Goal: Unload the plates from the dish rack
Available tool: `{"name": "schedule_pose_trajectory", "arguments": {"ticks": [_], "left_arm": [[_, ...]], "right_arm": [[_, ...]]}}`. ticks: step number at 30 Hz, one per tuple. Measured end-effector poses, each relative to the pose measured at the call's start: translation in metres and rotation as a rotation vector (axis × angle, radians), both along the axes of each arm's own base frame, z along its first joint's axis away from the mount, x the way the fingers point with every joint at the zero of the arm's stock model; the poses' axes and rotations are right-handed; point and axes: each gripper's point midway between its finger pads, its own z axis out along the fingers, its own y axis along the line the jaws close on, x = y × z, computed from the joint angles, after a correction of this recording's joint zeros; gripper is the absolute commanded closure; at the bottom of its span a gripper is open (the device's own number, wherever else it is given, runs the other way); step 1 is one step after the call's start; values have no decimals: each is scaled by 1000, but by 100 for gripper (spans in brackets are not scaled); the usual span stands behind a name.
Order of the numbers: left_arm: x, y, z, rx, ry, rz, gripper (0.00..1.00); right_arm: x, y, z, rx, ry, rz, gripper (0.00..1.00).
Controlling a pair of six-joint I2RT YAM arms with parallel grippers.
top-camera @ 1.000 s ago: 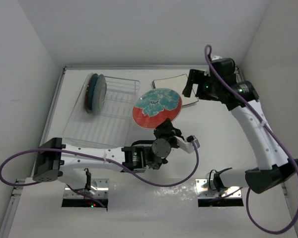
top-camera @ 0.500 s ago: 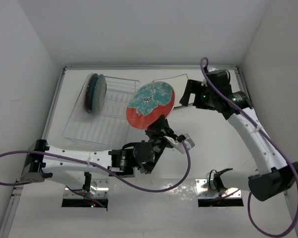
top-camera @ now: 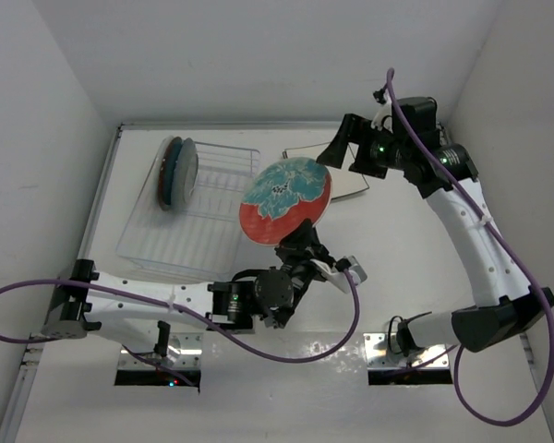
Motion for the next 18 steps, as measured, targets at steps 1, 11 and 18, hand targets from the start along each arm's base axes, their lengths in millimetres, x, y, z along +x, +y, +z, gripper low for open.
{"name": "schedule_pose_trajectory", "arguments": {"ticks": [1,11,18], "left_arm": [[0,-2,-2,7,0,0,100],[0,-20,-29,88,4,-10,100],[-3,-33,-47,145,11,-53,100]], "right_arm": [[-2,4,-2,14,14,21,3],[-36,24,-41,94,144,170,37],[-55,28,-66,148,221,182,100]]}}
